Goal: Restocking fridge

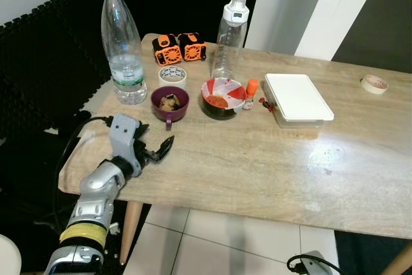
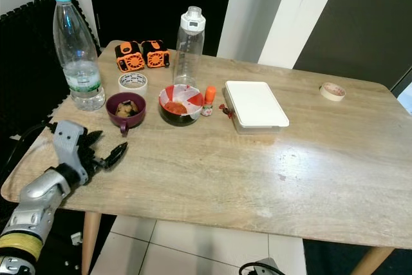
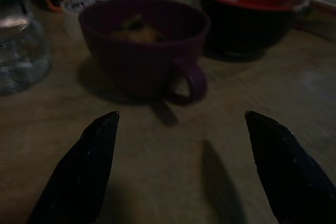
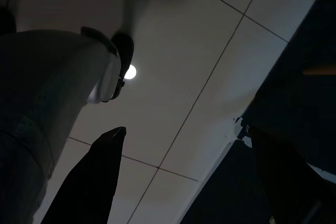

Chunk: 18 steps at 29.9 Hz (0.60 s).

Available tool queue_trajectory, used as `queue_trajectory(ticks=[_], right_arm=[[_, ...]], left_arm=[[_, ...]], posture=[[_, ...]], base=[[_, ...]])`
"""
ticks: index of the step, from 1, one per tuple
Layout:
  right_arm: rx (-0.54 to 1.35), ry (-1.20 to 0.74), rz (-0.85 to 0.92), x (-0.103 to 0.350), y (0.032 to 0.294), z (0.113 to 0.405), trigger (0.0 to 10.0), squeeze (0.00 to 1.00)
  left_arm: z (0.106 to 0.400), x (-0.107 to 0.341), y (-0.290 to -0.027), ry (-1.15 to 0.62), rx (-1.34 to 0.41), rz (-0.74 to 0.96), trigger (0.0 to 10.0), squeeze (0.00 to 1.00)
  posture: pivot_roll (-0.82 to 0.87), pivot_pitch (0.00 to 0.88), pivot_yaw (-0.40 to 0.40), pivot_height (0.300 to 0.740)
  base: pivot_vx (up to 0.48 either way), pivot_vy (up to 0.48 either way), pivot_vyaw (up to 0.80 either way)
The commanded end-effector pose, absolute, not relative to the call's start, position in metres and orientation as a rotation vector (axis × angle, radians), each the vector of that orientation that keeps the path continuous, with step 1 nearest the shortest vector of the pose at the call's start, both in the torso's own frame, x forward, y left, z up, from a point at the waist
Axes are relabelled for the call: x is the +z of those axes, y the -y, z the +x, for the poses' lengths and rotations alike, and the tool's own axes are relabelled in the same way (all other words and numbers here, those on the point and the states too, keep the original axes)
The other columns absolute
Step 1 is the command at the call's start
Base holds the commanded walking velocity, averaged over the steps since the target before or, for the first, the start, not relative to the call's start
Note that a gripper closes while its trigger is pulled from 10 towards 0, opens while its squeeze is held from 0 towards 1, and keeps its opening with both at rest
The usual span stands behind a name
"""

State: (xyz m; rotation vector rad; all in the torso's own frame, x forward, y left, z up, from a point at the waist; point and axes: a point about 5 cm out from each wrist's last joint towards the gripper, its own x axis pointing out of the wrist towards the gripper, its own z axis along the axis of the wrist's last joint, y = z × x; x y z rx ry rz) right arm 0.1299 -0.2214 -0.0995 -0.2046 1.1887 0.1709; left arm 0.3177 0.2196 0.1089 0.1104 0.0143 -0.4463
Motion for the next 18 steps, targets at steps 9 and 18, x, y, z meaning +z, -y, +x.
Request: queue_trajectory(ticks=[9, 18], right_arm=[[0.16, -1.202, -0.207, -0.101, 0.222, 0.127, 10.0, 0.0], [0.17, -1.195, -0.199, -0.102, 0.209, 0.131, 10.0, 0.0]], left_arm=[[0.325, 0.099, -0.17, 0.011, -0.446, 0.101, 10.0, 0.0], [0.332, 0.1, -0.162, 0.034, -0.375, 0.107, 10.0, 0.0]], posture=[[0.09, 0.011, -0.09, 0.74], [0.09, 0.012, -0.087, 0.74]], base=[[0.0, 0.0, 0.0], [0.0, 0.0, 0.0]])
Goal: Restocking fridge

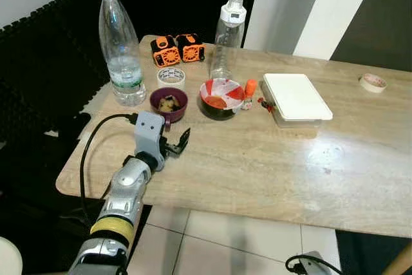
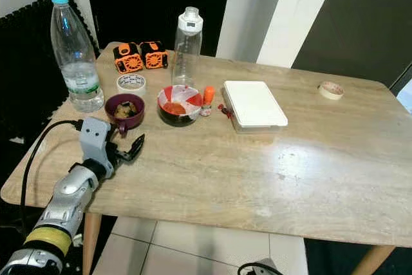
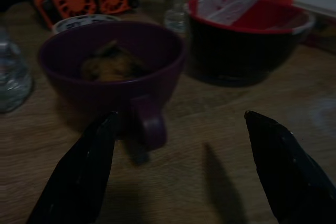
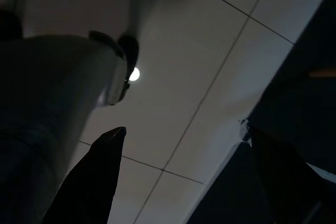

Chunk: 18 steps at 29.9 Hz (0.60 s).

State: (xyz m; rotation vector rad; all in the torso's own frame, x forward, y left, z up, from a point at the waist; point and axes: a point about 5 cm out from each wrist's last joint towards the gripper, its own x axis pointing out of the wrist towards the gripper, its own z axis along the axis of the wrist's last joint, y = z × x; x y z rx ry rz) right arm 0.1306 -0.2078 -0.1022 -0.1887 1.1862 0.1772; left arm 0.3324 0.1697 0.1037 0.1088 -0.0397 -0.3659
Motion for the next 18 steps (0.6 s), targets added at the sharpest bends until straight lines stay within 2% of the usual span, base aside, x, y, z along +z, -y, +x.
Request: queue_trajectory(ticks=[1, 9, 13, 18], right_arm=[[0.173, -1.194, -0.198, -0.102, 0.206, 0.131, 10.0, 0.0], [0.174, -1.191, -0.197, -0.102, 0.205, 0.133, 10.0, 0.0], [0.161, -1.195, -0.203, -0.101, 0.216, 0.131, 10.0, 0.0], [0.157, -1.197, -0.204, -0.1, 0.219, 0.13, 10.0, 0.0]], left_arm=[[0.334, 0.099, -0.159, 0.033, -0.363, 0.116, 10.0, 0.0], [0.337, 0.094, -0.151, 0.002, -0.332, 0.165, 10.0, 0.0], [0.341, 0.095, -0.141, 0.013, -0.306, 0.172, 10.0, 0.0], [0.343, 0.096, -0.135, 0.024, -0.282, 0.167, 10.0, 0.0]], posture=[[0.09, 0.012, -0.087, 0.74], [0.09, 0.01, -0.087, 0.74], [0.09, 0.009, -0.084, 0.74], [0.09, 0.009, -0.084, 0.74]], base=[[0.0, 0.0, 0.0], [0.0, 0.0, 0.0], [0.0, 0.0, 0.0], [0.0, 0.0, 0.0]])
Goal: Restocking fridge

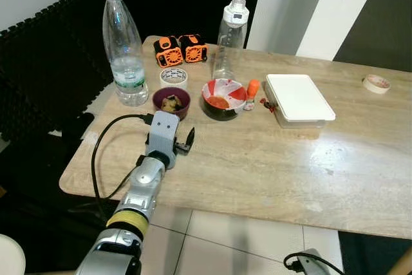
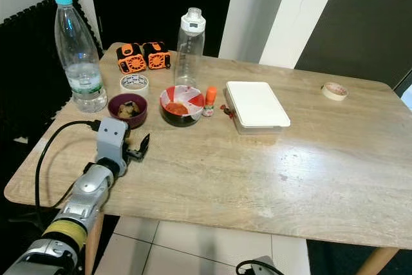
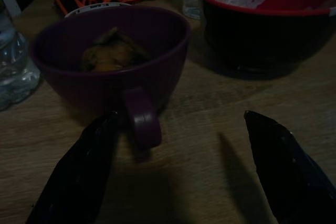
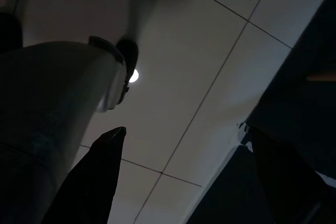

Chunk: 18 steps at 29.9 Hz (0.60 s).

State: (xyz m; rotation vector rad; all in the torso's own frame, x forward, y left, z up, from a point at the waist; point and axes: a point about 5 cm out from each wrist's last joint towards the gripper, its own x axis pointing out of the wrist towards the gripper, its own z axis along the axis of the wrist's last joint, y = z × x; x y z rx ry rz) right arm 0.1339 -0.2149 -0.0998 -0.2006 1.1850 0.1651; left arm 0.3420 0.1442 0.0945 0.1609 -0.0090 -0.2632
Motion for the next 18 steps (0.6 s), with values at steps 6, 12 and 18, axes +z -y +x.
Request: queue_trajectory(ticks=[6, 12, 18], right_arm=[[0.151, -1.2, -0.205, -0.1007, 0.221, 0.1275, 10.0, 0.0], [0.157, -1.203, -0.202, -0.102, 0.2178, 0.1256, 10.0, 0.0], [0.159, -1.202, -0.201, -0.1023, 0.2165, 0.1255, 10.0, 0.0]], left_arm=[[0.3453, 0.0947, -0.1308, 0.013, -0.248, 0.17, 10.0, 0.0], [0.3477, 0.0926, -0.1335, -0.006, -0.203, 0.169, 10.0, 0.0], [0.3493, 0.0914, -0.1362, -0.022, -0.172, 0.166, 10.0, 0.0]], posture=[[0.09, 0.009, -0.084, 0.74], [0.08, 0.007, -0.083, 0.74], [0.08, 0.008, -0.083, 0.74]], base=[[0.0, 0.0, 0.0], [0.0, 0.0, 0.0], [0.0, 0.0, 0.0]])
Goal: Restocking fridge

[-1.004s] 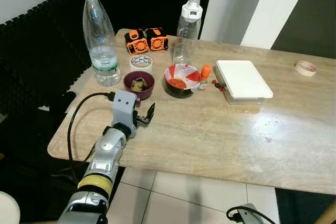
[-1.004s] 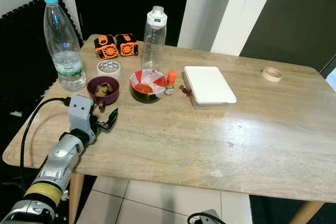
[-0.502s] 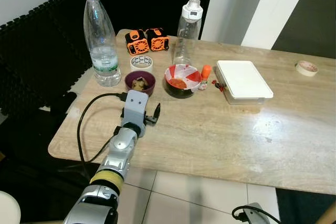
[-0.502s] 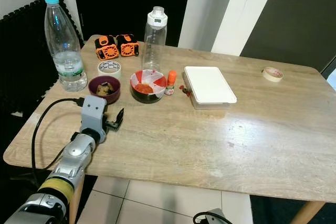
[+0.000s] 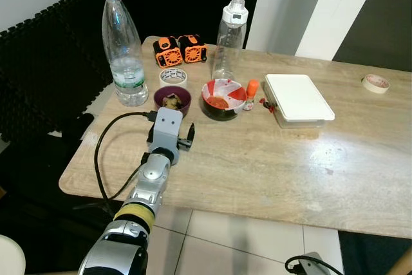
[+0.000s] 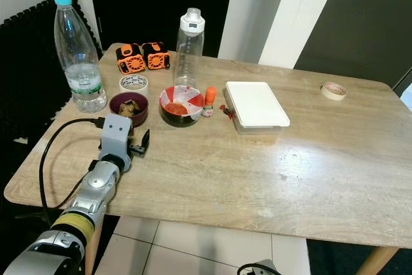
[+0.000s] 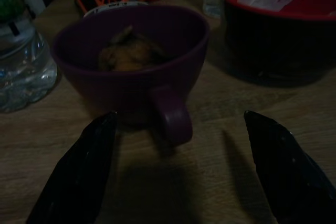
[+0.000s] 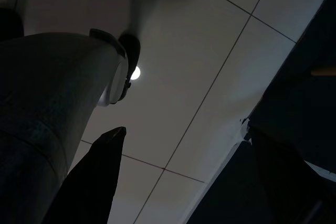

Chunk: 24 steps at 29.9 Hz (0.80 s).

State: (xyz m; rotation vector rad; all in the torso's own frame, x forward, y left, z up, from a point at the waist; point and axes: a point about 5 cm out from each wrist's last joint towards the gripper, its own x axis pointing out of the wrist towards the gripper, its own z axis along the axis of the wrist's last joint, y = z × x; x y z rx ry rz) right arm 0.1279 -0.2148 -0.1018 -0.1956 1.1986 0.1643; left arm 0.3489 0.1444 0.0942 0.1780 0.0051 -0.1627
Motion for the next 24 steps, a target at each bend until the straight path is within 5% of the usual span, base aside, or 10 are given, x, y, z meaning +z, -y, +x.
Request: queue_trajectory(ticks=[1, 4, 5, 6, 7, 8, 18, 20, 21, 24], right_arm=[[0.159, -1.202, -0.201, -0.102, 0.216, 0.125, 10.0, 0.0], [0.158, -1.202, -0.202, -0.102, 0.217, 0.125, 10.0, 0.0], [0.155, -1.203, -0.204, -0.102, 0.219, 0.125, 10.0, 0.0], [0.153, -1.204, -0.205, -0.101, 0.221, 0.125, 10.0, 0.0], [0.153, -1.204, -0.205, -0.101, 0.221, 0.125, 10.0, 0.0], [0.151, -1.204, -0.206, -0.101, 0.223, 0.125, 10.0, 0.0], [0.146, -1.214, -0.208, -0.102, 0.228, 0.118, 10.0, 0.0], [0.146, -1.215, -0.209, -0.102, 0.228, 0.117, 10.0, 0.0], [0.146, -1.215, -0.209, -0.102, 0.228, 0.117, 10.0, 0.0], [0.147, -1.215, -0.21, -0.102, 0.228, 0.117, 10.0, 0.0]], left_arm=[[0.349, 0.091, -0.136, -0.022, -0.172, 0.166, 10.0, 0.0], [0.35, 0.091, -0.138, -0.031, -0.155, 0.168, 10.0, 0.0], [0.35, 0.09, -0.138, -0.037, -0.148, 0.17, 5.0, 0.0], [0.35, 0.089, -0.139, -0.042, -0.141, 0.172, 2.6, 0.0], [0.35, 0.089, -0.139, -0.042, -0.141, 0.172, 2.6, 0.0], [0.35, 0.089, -0.139, -0.045, -0.136, 0.172, 0.0, 0.0], [0.352, 0.088, -0.138, -0.056, -0.11, 0.146, 0.0, 0.0], [0.352, 0.088, -0.138, -0.057, -0.108, 0.145, 3.0, 0.0], [0.352, 0.088, -0.138, -0.058, -0.105, 0.145, 9.6, 0.0], [0.353, 0.088, -0.139, -0.059, -0.103, 0.146, 10.0, 0.0]], posture=[[0.08, 0.008, -0.083, 0.74], [0.08, 0.008, -0.083, 0.74], [0.08, 0.008, -0.083, 0.74], [0.08, 0.008, -0.083, 0.74], [0.08, 0.008, -0.083, 0.74], [0.08, 0.008, -0.083, 0.74], [0.07, 0.01, -0.081, 0.74], [0.07, 0.008, -0.08, 0.74], [0.07, 0.008, -0.08, 0.74], [0.07, 0.008, -0.08, 0.74]], base=[[0.0, 0.0, 0.0], [0.0, 0.0, 0.0], [0.0, 0.0, 0.0], [0.0, 0.0, 0.0], [0.0, 0.0, 0.0], [0.0, 0.0, 0.0], [0.0, 0.0, 0.0], [0.0, 0.0, 0.0], [0.0, 0.0, 0.0], [0.0, 0.0, 0.0]])
